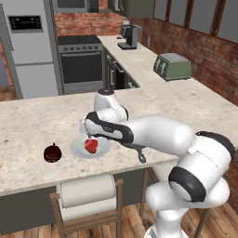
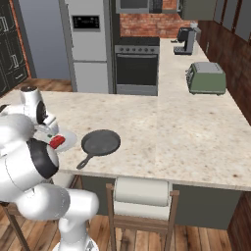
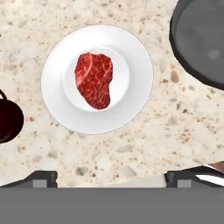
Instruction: Pick up the pan with the steak in it and place it on the dining table. Then place the steak on the plate.
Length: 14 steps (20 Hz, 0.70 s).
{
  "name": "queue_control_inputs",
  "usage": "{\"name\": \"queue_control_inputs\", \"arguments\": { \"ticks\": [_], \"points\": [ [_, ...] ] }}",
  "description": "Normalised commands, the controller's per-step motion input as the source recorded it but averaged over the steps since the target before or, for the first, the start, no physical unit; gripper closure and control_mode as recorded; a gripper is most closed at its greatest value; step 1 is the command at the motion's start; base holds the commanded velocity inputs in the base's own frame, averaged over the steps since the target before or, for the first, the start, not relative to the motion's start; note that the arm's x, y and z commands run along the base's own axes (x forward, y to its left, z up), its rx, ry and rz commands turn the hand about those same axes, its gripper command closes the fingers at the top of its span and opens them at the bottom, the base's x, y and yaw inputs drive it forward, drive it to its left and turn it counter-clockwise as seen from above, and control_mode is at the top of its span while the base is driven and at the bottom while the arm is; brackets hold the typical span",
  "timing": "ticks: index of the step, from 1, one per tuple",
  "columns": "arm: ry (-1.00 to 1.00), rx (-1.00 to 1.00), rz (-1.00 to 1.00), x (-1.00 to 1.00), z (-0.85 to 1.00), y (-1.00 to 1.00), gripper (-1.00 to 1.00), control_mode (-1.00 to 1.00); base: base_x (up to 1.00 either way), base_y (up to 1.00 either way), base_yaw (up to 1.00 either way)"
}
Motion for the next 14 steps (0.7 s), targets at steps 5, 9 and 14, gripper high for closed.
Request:
{"name": "queue_control_inputs", "arguments": {
  "ticks": [5, 9, 14],
  "points": [
    [-0.39, 0.02, 0.0, -0.87, 0.18, -0.01, -1.0, -1.0, 0.0, 0.0, 0.0],
    [-0.39, 0.0, 0.0, -0.84, 0.06, 0.0, -1.0, -1.0, 0.0, 0.0, 0.0],
    [-0.38, 0.0, 0.01, -0.78, 0.03, 0.0, -1.0, -1.0, 0.0, 0.0, 0.0]
  ]
}}
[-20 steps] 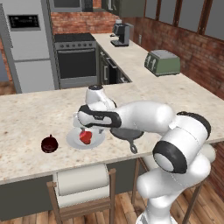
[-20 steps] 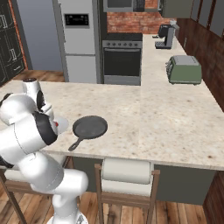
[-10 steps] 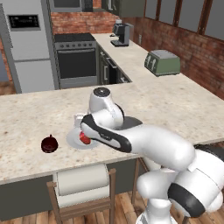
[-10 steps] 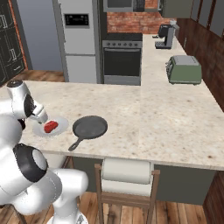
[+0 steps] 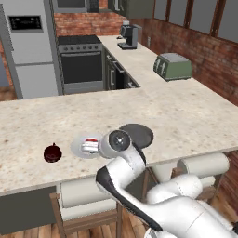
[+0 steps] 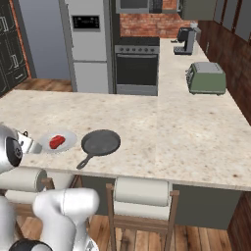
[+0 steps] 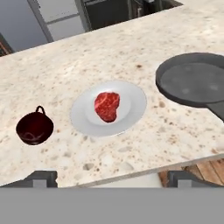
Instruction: Pick up the pan with the steak in it and place it on the dining table. Then place the steak on the plate.
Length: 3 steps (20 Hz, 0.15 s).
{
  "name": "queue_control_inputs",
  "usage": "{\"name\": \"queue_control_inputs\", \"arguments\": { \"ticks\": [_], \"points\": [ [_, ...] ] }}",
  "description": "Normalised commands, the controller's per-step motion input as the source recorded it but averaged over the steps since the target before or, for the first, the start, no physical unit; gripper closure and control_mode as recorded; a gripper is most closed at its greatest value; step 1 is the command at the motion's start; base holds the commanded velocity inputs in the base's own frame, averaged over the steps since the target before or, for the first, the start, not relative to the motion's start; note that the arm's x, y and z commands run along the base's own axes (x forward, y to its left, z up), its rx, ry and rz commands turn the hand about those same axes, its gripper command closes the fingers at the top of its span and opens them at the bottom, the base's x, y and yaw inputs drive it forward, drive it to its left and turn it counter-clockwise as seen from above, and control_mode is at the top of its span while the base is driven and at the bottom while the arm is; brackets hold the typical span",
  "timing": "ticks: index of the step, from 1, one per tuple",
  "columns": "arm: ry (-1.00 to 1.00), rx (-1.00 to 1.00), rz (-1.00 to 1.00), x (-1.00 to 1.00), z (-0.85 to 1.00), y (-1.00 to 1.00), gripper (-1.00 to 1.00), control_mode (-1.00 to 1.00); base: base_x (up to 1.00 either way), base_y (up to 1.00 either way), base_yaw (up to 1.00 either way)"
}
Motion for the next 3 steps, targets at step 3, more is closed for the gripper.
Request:
{"name": "queue_control_inputs", "arguments": {
  "ticks": [3],
  "points": [
    [-0.43, 0.0, 0.0, -0.78, 0.08, 0.0, -1.0, -1.0, 0.0, 0.0, 0.0]
  ]
}}
